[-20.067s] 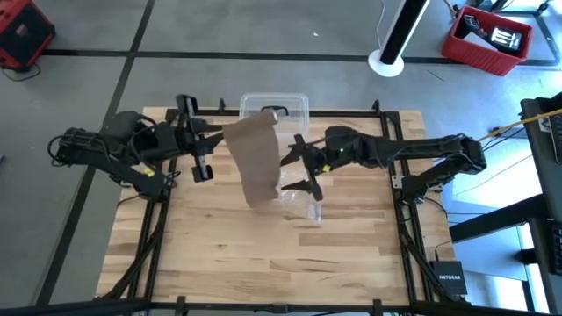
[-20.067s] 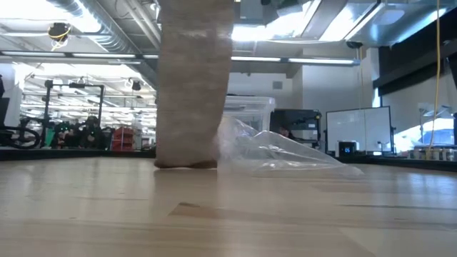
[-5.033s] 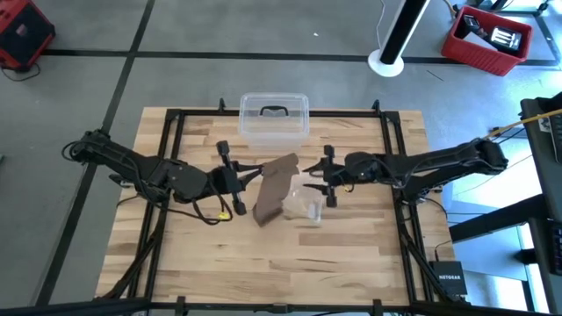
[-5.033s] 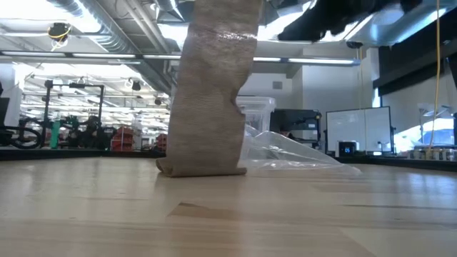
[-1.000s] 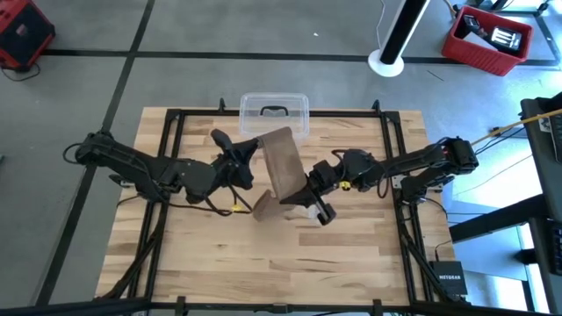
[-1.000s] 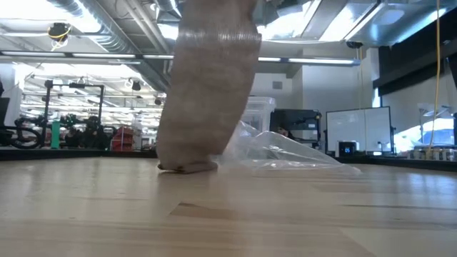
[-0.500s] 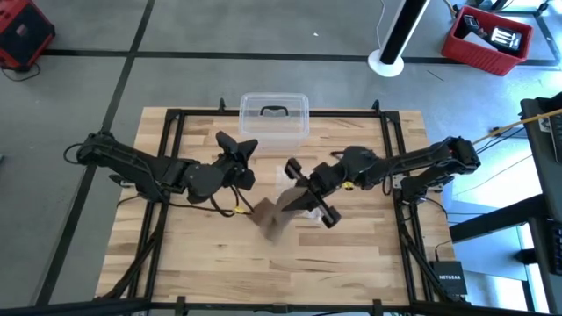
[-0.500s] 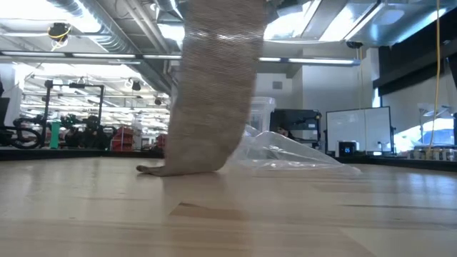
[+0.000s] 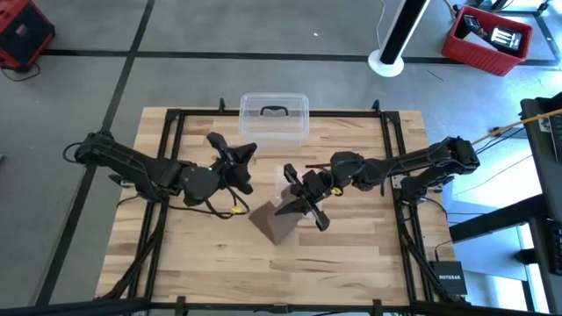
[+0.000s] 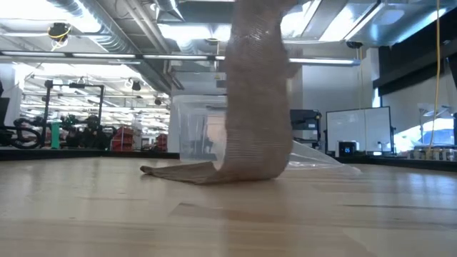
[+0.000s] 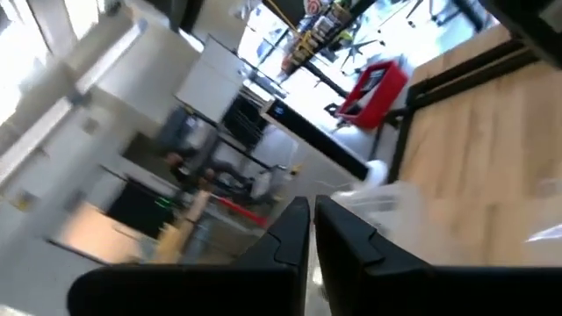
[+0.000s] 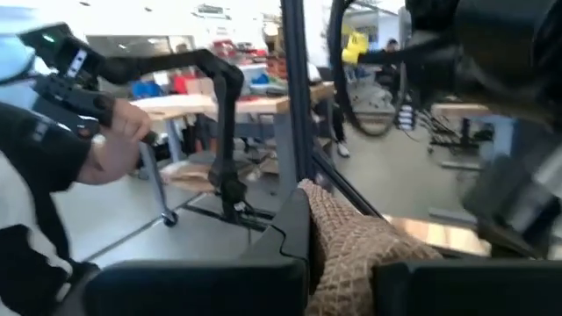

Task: Roll bandage
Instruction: Roll the brown bandage

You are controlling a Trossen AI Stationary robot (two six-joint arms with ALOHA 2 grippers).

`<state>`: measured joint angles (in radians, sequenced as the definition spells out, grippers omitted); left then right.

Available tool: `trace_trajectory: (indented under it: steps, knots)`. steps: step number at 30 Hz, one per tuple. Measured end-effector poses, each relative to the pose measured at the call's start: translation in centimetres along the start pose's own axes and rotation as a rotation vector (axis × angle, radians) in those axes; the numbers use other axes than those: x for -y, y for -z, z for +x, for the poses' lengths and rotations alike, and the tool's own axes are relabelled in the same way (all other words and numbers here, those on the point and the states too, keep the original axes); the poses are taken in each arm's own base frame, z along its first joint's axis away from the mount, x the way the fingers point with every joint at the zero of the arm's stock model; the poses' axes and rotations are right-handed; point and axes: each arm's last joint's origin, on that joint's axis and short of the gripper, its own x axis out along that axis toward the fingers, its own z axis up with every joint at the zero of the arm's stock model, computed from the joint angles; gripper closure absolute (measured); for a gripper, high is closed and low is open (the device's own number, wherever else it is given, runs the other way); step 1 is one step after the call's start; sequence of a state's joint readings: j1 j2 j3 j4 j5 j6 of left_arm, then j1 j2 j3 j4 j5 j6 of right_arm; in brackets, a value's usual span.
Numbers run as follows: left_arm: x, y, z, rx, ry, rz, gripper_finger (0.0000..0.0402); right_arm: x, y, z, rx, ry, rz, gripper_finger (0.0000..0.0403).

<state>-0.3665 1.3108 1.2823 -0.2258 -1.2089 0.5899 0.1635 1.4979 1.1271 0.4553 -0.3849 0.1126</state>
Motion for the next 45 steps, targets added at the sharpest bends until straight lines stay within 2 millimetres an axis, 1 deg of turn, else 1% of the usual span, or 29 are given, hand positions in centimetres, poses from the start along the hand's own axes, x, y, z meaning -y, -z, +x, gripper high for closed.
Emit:
trace_trajectory:
  steps: [3,6,8,11,14,18,20,24,27,31,35,37,40,45]
  knots:
    - [-1.0,1.3,-0.6,-0.013,0.08,-0.174,0.0386,0.2,0.7,0.0,-0.07,0.054,-0.026,0.0398]
    - [-1.8,3.1,-0.9,-0.085,0.17,-0.341,0.0386,0.6,1.7,-0.2,-0.165,0.18,-0.076,0.0398]
    - [-2.0,4.4,-1.2,-0.161,0.228,-0.412,0.0386,0.9,2.2,-0.3,-0.206,0.247,-0.112,0.0398]
    - [-1.5,5.9,-1.5,-0.286,0.281,-0.462,0.0386,1.8,3.5,-0.6,-0.256,0.337,-0.141,0.0398]
    - [-0.2,7.1,-1.5,-0.362,0.332,-0.483,0.0386,3.0,5.1,-0.9,-0.305,0.391,-0.131,0.0398]
    - [1.1,8.5,-0.5,-0.439,0.377,-0.486,0.0381,4.7,7.4,-0.6,-0.361,0.434,-0.109,0.0398]
    - [1.8,9.4,0.0,-0.482,0.388,-0.5,0.0364,5.3,8.6,-0.1,-0.369,0.438,-0.106,0.0398]
    - [3.4,11.3,0.9,-0.557,0.42,-0.53,0.0309,6.0,10.7,0.8,-0.376,0.436,-0.102,0.0398]
    - [5.1,13.1,1.0,-0.591,0.465,-0.489,0.0275,6.2,11.7,1.1,-0.397,0.432,-0.095,0.0398]
    - [8.1,15.2,-0.1,-0.542,0.507,-0.542,0.0255,6.4,12.3,1.3,-0.406,0.433,-0.087,0.0398]
    - [10.9,16.3,-1.2,-0.416,0.578,-0.63,0.0255,6.3,12.1,1.4,-0.381,0.433,-0.089,0.0398]
    - [11.9,16.6,-1.3,-0.341,0.604,-0.684,0.0259,6.3,12.1,1.4,-0.377,0.435,-0.072,0.0398]
    - [13.1,17.1,-1.2,-0.282,0.615,-0.731,0.0265,6.4,12.4,1.5,-0.374,0.431,-0.061,0.0398]
    - [14.4,18.3,-1.2,-0.313,0.617,-0.716,0.027,6.9,14.3,2.1,-0.389,0.432,-0.039,0.0398]
